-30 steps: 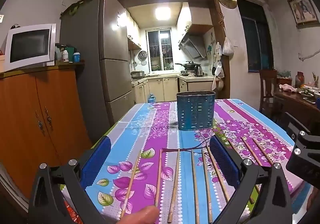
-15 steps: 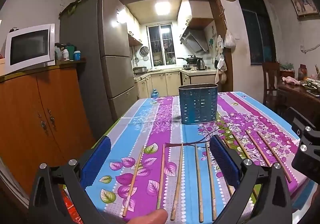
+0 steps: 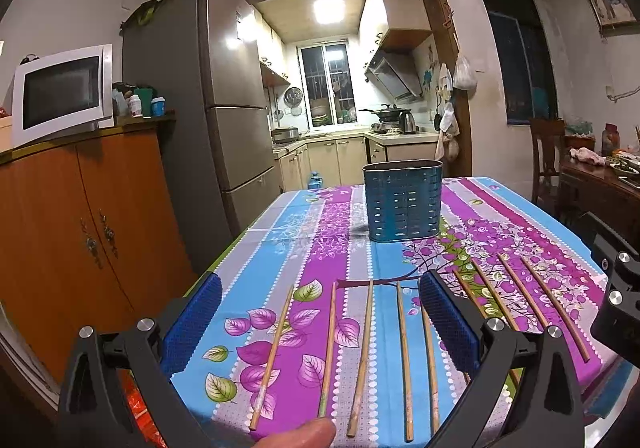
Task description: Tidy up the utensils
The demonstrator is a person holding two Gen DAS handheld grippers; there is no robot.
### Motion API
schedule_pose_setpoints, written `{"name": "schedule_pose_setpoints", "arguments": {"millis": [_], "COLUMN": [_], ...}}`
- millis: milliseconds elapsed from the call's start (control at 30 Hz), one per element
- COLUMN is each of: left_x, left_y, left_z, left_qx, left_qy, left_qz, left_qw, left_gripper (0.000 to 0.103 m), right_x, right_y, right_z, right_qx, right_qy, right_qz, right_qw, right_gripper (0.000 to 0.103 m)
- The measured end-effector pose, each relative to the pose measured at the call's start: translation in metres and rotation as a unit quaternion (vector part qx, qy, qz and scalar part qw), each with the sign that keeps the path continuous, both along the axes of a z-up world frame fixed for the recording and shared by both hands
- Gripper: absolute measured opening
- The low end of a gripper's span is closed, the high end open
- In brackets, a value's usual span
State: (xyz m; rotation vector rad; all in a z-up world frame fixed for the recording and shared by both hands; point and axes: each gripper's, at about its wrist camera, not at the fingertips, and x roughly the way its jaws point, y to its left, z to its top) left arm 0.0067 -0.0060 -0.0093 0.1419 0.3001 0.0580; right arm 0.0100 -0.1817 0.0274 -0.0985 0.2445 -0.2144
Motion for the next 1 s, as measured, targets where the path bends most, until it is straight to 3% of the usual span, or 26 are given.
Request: {"name": "schedule_pose_setpoints", "arguments": {"millis": [767, 1000], "left_x": [-0.0007, -0.0018], "left_y": [-0.0001, 0.0039], "left_z": [-0.0044, -0.0023], "left_qx": [0.004, -0.013], "left_qy": [0.001, 0.000], "left_qz": [0.004, 0.008], "left_qw": [1.0000, 0.9999], "left_gripper": [0.099, 0.099], "right_x": [-0.0004, -0.0042], "right_y": [-0.0005, -0.0046], "right_z": [-0.0029, 0.0003], "right_qx": [0.007, 0.014], "right_qy": [0.002, -0.003], "right_qz": [0.000, 0.000], "right_qw": [1.000, 1.000], "right_gripper": [0.098, 0.098]}}
